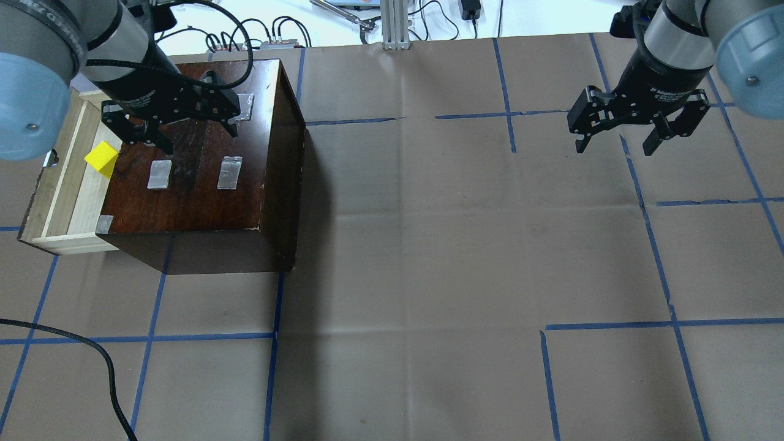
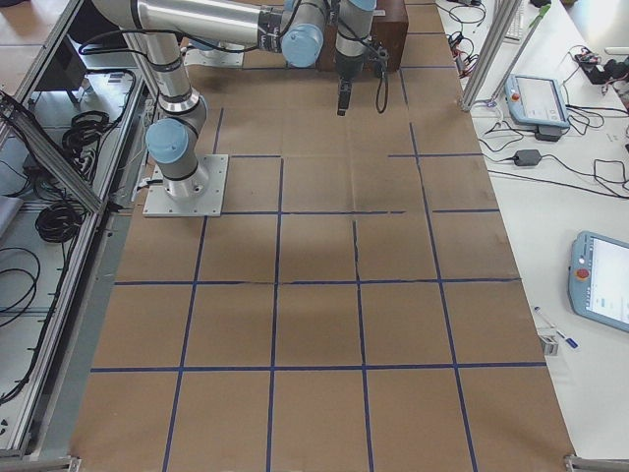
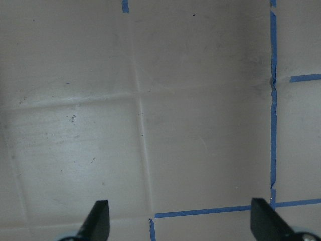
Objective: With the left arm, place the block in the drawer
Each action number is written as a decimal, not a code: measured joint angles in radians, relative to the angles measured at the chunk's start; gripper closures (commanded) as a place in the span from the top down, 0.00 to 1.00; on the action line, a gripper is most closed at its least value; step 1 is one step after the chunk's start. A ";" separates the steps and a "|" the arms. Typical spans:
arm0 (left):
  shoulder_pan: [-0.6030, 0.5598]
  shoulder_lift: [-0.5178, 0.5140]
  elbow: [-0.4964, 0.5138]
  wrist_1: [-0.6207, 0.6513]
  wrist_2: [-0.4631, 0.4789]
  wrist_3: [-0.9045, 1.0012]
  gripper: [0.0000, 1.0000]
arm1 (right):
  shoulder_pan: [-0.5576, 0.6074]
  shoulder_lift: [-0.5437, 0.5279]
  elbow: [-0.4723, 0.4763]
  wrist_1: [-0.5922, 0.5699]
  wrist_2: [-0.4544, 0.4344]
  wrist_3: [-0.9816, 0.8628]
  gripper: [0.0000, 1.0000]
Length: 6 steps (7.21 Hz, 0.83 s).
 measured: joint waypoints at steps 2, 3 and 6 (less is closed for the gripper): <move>-0.026 -0.001 -0.005 -0.003 0.007 0.006 0.98 | 0.000 0.000 0.000 -0.001 0.000 0.000 1.00; -0.029 -0.001 -0.012 -0.004 0.014 0.013 0.98 | 0.000 0.000 0.000 -0.001 0.000 0.000 1.00; -0.050 0.005 -0.034 -0.005 0.036 0.116 0.98 | 0.000 0.000 0.000 0.000 0.000 0.000 1.00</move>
